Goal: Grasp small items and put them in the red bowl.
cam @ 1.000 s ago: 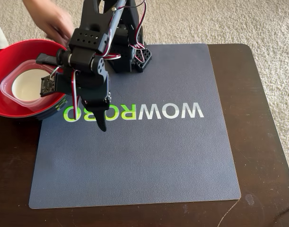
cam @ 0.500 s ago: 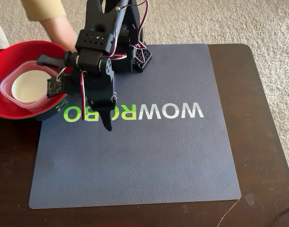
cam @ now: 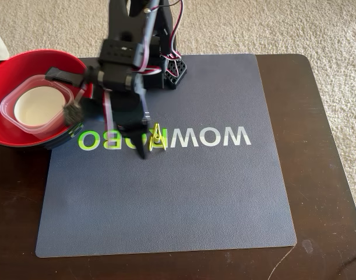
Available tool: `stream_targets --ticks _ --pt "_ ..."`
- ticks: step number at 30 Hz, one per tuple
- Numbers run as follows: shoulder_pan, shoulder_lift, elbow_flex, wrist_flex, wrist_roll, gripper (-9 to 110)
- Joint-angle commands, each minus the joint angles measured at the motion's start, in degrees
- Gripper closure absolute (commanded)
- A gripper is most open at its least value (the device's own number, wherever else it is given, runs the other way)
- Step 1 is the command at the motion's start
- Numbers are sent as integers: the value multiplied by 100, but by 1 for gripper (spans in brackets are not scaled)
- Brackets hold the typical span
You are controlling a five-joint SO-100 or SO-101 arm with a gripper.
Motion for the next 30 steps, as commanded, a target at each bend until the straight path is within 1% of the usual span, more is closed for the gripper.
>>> stream_targets --ticks 1,6,10,12,16,19,24,30 --pt "-800 237 -70 -9 1072 63" --pt "-571 176 35 88 2874 64" --pt "193 193 35 9 4544 66" --pt "501 70 35 -202 5010 66" --pt "861 -211 132 -598 5449 66" --pt "861 -316 255 -879 5669 66" --pt "352 -264 633 -1301 5651 65" --pt "-185 193 949 -1310 5493 65"
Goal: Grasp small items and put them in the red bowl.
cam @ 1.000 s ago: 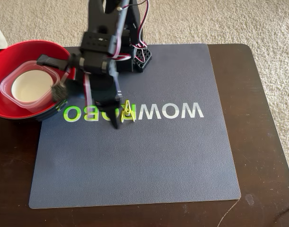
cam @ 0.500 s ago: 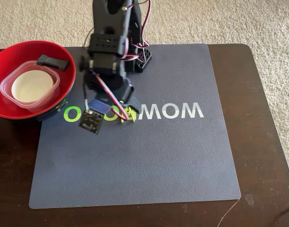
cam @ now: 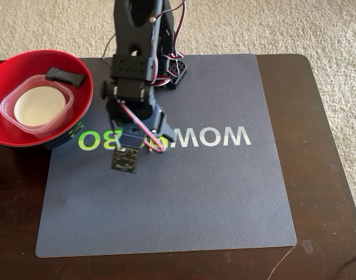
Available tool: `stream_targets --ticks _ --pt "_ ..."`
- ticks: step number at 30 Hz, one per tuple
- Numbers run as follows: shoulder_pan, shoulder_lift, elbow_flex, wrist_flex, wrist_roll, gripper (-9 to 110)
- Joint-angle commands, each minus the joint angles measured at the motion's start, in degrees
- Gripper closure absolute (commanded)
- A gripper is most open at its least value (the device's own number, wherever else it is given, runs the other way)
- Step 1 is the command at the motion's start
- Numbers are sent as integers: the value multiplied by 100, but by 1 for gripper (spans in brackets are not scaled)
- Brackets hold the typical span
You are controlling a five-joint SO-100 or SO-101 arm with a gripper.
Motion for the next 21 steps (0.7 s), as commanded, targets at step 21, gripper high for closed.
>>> stream_targets --ticks 21 --pt "-88 -158 475 -554 -387 75"
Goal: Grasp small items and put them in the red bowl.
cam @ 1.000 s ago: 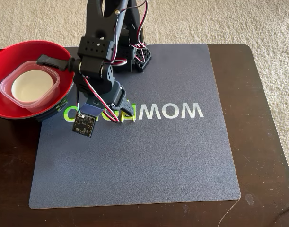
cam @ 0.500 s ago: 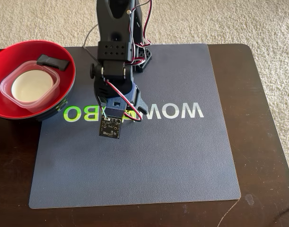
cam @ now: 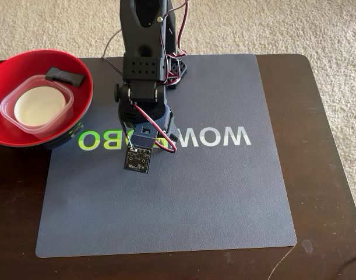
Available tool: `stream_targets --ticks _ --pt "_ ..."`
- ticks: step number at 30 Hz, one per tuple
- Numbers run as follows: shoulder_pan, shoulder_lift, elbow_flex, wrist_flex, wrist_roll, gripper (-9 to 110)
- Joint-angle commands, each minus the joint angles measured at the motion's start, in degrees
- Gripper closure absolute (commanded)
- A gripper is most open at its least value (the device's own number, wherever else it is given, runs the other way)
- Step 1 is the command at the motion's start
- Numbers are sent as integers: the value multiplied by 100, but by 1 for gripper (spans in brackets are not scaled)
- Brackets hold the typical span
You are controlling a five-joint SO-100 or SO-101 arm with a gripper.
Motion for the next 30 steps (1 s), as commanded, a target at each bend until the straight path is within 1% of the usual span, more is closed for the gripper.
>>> stream_targets --ticks 1,4,6,8,11,15,22,23,25,27,30 --pt "149 18 211 -272 -88 75" --pt "97 0 378 -510 -193 75" --pt "97 -26 343 -510 -264 78" --pt "132 -44 316 -554 -343 90" --pt "246 -18 308 -615 -387 101" --pt "413 44 308 -642 -404 102" --pt "369 167 299 -782 -694 102" --pt "387 193 299 -782 -694 95" --pt "439 360 334 -782 -677 76" --pt "483 598 334 -782 -694 71" --pt "606 747 281 -756 -686 68"
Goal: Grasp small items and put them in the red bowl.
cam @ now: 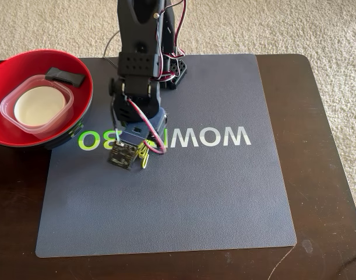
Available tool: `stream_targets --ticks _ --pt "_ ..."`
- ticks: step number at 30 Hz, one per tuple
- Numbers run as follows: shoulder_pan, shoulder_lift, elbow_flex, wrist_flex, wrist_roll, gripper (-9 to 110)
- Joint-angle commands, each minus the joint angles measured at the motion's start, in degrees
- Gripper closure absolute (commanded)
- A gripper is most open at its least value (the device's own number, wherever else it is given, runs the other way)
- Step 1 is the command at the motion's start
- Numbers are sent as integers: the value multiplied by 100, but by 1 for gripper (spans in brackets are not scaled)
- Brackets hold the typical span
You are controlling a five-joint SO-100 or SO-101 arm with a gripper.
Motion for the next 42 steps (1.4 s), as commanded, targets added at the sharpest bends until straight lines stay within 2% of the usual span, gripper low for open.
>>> stream_targets --ticks 1,16,28,33,42 --pt "246 272 -62 -44 44 68" --pt "729 -642 -694 -554 -193 72" --pt "501 -747 -738 -589 -554 96" --pt "527 -773 -747 -598 -563 101" --pt "501 -264 -800 -615 -984 101"
